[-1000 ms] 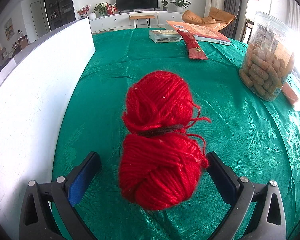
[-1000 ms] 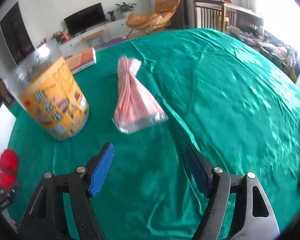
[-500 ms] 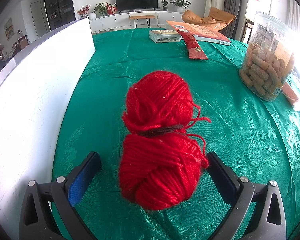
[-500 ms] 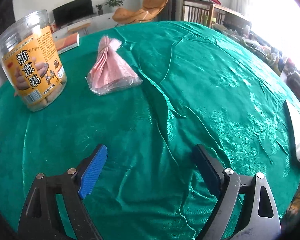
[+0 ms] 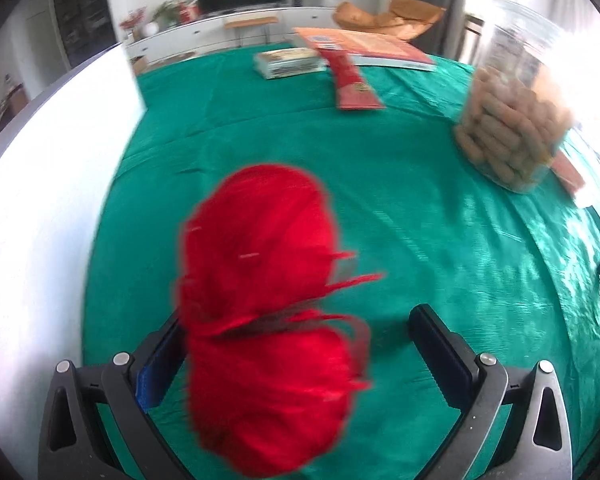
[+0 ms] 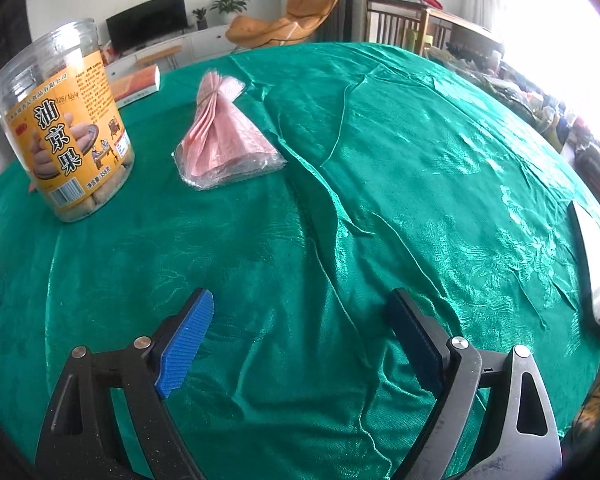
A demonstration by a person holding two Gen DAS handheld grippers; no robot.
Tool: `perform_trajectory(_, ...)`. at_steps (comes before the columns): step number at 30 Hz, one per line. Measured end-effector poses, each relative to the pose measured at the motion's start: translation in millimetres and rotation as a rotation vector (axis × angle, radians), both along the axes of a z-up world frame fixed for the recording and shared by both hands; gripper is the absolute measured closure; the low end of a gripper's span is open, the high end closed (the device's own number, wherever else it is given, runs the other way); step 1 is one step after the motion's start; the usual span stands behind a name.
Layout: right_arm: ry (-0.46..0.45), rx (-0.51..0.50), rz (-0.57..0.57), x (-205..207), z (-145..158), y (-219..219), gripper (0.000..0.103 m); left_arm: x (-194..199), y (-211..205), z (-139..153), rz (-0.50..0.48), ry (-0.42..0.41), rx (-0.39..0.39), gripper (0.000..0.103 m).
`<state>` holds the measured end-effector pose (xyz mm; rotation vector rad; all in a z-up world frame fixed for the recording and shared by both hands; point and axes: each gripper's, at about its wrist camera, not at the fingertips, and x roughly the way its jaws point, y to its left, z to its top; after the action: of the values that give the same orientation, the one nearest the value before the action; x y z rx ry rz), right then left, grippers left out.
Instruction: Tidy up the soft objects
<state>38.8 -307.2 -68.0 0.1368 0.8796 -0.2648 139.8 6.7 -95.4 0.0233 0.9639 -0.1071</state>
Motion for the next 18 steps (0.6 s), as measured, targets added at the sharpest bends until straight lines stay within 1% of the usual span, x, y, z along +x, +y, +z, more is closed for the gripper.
perform_trajectory(4, 0.001, 0.000, 0.001, 0.8, -1.0, -0.7, 0.012, -1.5, -51.8, -0.5, -0.141, -0.016, 0.010, 0.000)
perform_trajectory(6, 0.001, 0.000, 0.001, 1.1, -0.9, -0.4, 0.012, -1.8, -69.0, 0.1, -0.172, -0.024, 0.014, 0.000)
perform_trajectory(9, 0.001, 0.000, 0.001, 0.8, -0.7, -0.7, 0.012, -2.1, -73.4, 0.7, -0.152, -0.045, 0.008, 0.000)
perform_trajectory(18, 0.001, 0.001, 0.001, 0.7, -0.7, -0.9, 0.012, -7.7, -74.1, 0.8, -0.134, -0.057, 0.011, 0.000)
